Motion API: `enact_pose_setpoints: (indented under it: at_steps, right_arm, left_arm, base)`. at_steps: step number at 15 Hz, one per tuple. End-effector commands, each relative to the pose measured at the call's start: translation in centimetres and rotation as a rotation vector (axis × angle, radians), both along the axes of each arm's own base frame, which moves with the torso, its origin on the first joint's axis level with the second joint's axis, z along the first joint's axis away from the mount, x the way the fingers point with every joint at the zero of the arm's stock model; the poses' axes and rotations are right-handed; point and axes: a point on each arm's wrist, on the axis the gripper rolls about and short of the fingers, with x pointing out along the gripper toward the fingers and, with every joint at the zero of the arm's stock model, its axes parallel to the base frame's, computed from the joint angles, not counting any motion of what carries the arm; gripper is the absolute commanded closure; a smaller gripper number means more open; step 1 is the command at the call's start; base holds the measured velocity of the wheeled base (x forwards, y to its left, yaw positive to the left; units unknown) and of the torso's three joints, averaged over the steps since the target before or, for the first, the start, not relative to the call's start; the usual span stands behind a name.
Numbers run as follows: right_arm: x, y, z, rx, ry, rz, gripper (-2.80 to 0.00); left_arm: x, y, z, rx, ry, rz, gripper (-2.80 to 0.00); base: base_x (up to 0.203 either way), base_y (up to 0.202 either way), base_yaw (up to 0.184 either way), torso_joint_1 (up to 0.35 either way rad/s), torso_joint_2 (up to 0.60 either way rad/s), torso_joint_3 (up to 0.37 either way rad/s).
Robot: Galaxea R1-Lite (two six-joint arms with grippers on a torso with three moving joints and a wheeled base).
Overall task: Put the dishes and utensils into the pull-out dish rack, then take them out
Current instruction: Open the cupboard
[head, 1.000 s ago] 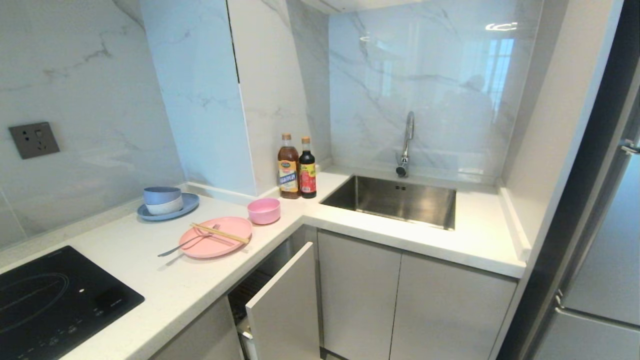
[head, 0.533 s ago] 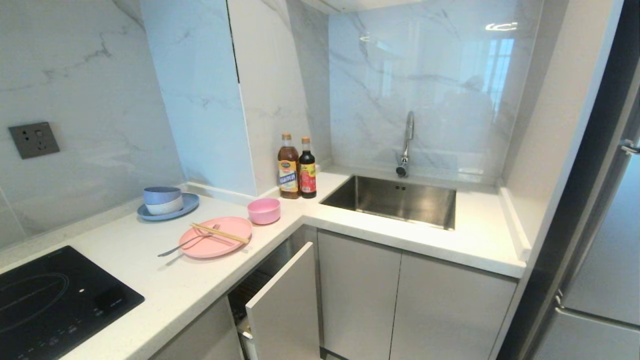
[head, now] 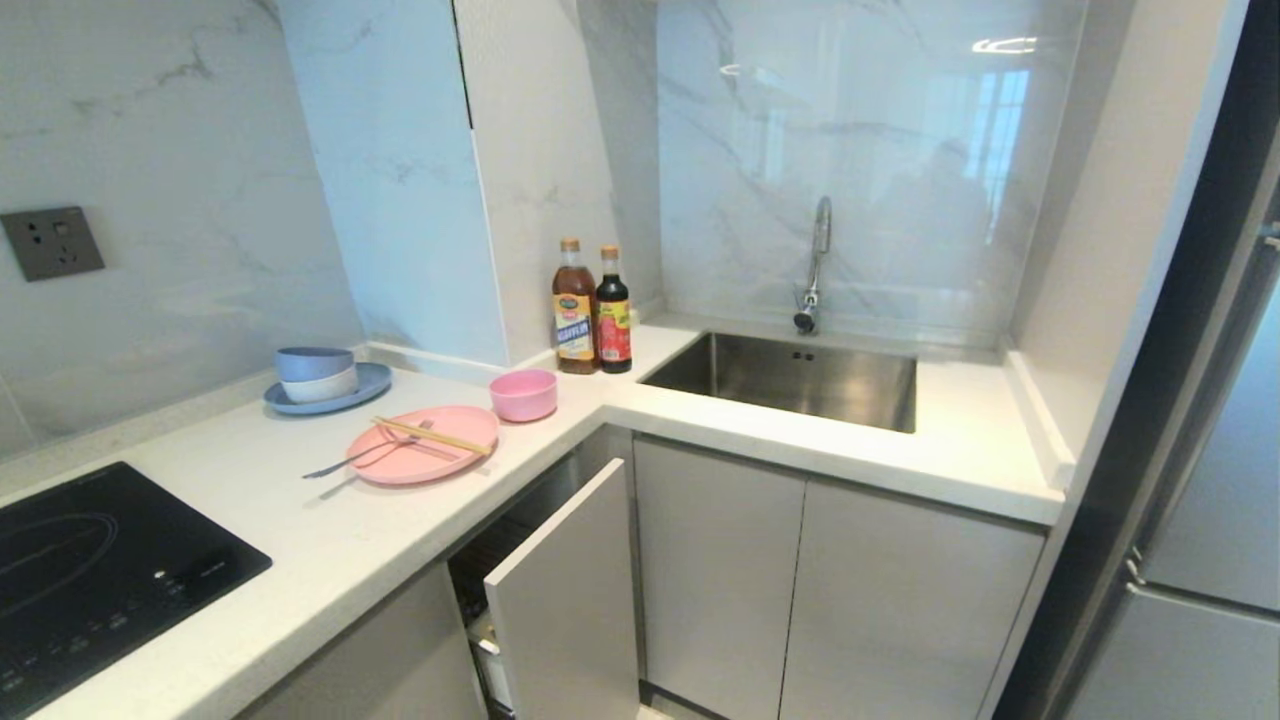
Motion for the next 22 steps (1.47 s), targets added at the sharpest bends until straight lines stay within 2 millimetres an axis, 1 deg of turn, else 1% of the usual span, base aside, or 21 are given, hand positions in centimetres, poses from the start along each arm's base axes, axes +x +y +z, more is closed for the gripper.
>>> enact_pose_setpoints:
  at_steps: [1, 13, 16, 22]
  right_arm:
    - [0.01, 0.00, -0.03, 0.000, 0.000, 0.001, 0.00]
    - [0.01, 0.00, -0.04, -0.001, 0.001, 0.000, 0.00]
    - [0.01, 0.00, -0.04, -0.001, 0.001, 0.000, 0.00]
    - [0.01, 0.00, -0.03, 0.000, 0.000, 0.000, 0.00]
  left_arm:
    - [0.20, 0.00, -0.72, 0.001, 0.025, 0.000, 0.00]
    - [0.20, 0.00, -0.72, 0.001, 0.025, 0.000, 0.00]
    - [0.20, 0.00, -0.72, 0.001, 0.025, 0.000, 0.00]
    - [0.20, 0.00, -0.72, 0.001, 0.025, 0.000, 0.00]
  base:
    - [0.000, 0.000, 0.000, -0.275, 0.54, 0.285]
    - [0.000, 0.000, 0.000, -0.256, 0.51, 0.252]
    - [0.000, 0.000, 0.000, -0.100, 0.20, 0.094]
    - [0.000, 0.000, 0.000, -0.007, 0.02, 0.008]
